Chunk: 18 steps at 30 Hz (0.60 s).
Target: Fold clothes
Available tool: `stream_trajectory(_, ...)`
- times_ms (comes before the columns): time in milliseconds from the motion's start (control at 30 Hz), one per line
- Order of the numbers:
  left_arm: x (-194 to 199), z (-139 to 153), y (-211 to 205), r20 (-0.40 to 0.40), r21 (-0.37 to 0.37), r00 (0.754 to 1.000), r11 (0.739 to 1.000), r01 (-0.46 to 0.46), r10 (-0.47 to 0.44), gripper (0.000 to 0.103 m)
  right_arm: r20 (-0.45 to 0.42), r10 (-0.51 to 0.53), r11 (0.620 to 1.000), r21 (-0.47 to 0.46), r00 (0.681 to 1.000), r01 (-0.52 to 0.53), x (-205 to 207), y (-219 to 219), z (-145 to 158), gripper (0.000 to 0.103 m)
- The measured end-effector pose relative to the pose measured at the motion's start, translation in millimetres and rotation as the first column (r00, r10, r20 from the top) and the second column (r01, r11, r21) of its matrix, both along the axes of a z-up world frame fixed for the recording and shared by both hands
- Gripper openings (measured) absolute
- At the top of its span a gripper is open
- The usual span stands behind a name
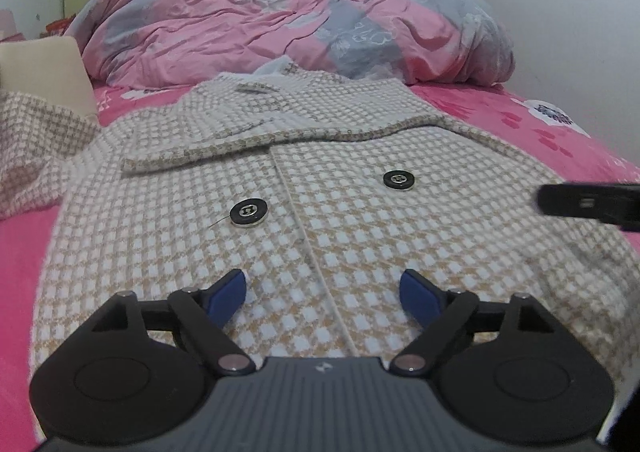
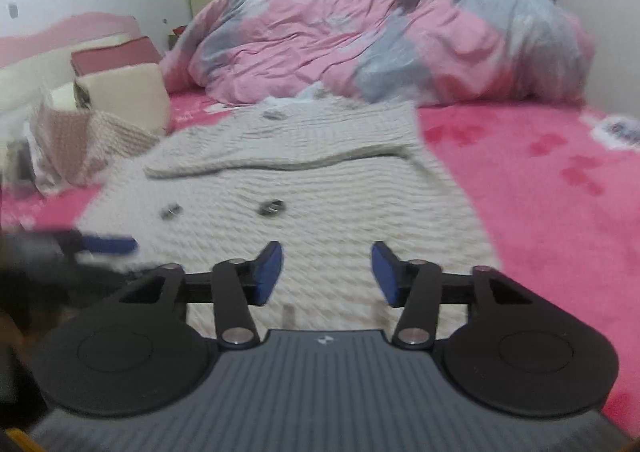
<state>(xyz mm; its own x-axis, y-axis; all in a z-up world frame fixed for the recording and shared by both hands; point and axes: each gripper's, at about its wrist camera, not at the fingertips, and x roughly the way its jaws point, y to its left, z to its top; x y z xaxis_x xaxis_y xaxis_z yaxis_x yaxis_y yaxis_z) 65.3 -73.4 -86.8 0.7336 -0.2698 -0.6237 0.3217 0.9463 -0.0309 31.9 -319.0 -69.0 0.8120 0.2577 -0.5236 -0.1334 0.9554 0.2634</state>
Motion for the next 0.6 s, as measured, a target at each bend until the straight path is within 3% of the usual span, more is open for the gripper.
stream_trajectory(133,3,1,7,-0.024,-0.039,0.999,0.999,-0.022,0.022,0.088,-0.095,-0.015,0.999,0.037,0.995,0.019,34,9,1,0.056)
stream_trajectory(200,6,2,11,-0.036,-0.057,0.998,0.997,-0.049,0.047,0.088,-0.121,-0.056,0.998,-0.002,0.991,0.056,51,12,-1,0.06)
stream_trajectory(267,10,3,17,-0.057,-0.085,0.996,0.993,-0.077,0.073,0.088,-0.134,-0.076,0.995,-0.077,0.988,0.066,63,18,-4,0.082)
stream_trajectory(367,14,7,27,-0.088,-0.128,0.99,0.984,-0.125,0.115,0.088,-0.172,-0.034,0.987,-0.163,0.985,0.005,74,33,-13,0.102)
stream_trajectory(467,18,8,40,-0.131,-0.202,0.981,0.965,-0.166,0.141,0.088,-0.192,-0.034,0.965,-0.26,0.981,-0.018,75,50,-15,0.102)
stream_trajectory(600,21,9,54,-0.173,-0.276,0.971,0.938,-0.208,0.164,0.088,-0.221,-0.072,0.969,-0.245,0.973,0.016,73,49,-11,0.102)
